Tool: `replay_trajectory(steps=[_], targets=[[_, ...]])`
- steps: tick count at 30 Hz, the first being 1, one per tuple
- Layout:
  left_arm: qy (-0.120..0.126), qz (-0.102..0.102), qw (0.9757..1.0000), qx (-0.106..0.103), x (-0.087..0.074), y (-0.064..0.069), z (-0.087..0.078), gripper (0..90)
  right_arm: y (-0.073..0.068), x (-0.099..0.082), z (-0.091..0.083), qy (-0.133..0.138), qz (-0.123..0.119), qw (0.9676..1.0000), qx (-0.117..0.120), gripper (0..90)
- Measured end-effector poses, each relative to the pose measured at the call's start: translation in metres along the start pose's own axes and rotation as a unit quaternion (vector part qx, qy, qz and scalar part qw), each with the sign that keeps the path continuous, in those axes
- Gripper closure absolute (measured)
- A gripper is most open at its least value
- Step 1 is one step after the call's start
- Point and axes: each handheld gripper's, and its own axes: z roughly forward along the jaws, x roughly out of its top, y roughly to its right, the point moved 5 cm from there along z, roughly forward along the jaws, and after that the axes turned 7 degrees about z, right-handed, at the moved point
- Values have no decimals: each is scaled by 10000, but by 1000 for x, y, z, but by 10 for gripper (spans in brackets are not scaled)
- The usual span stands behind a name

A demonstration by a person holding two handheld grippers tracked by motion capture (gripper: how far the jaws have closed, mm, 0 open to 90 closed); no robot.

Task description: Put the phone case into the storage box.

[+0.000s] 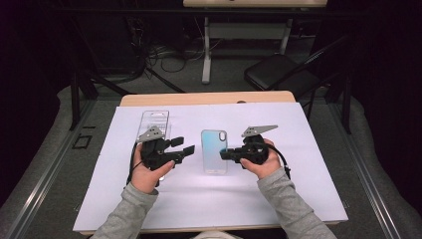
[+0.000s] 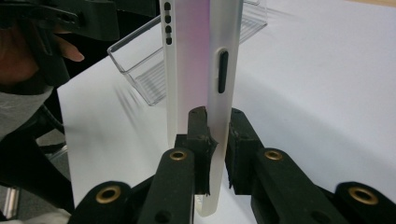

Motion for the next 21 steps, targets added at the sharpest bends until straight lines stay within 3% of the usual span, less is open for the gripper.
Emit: replay_trajectory(steps=[11,21], targets=[[-30,72,9999,150,0,3,1,400,-4,-3,6,76,-37,9998,-156,818],[-4,81,9999,137,0,6,2,411,-8,-5,10,188,-95,9995,-251,819]])
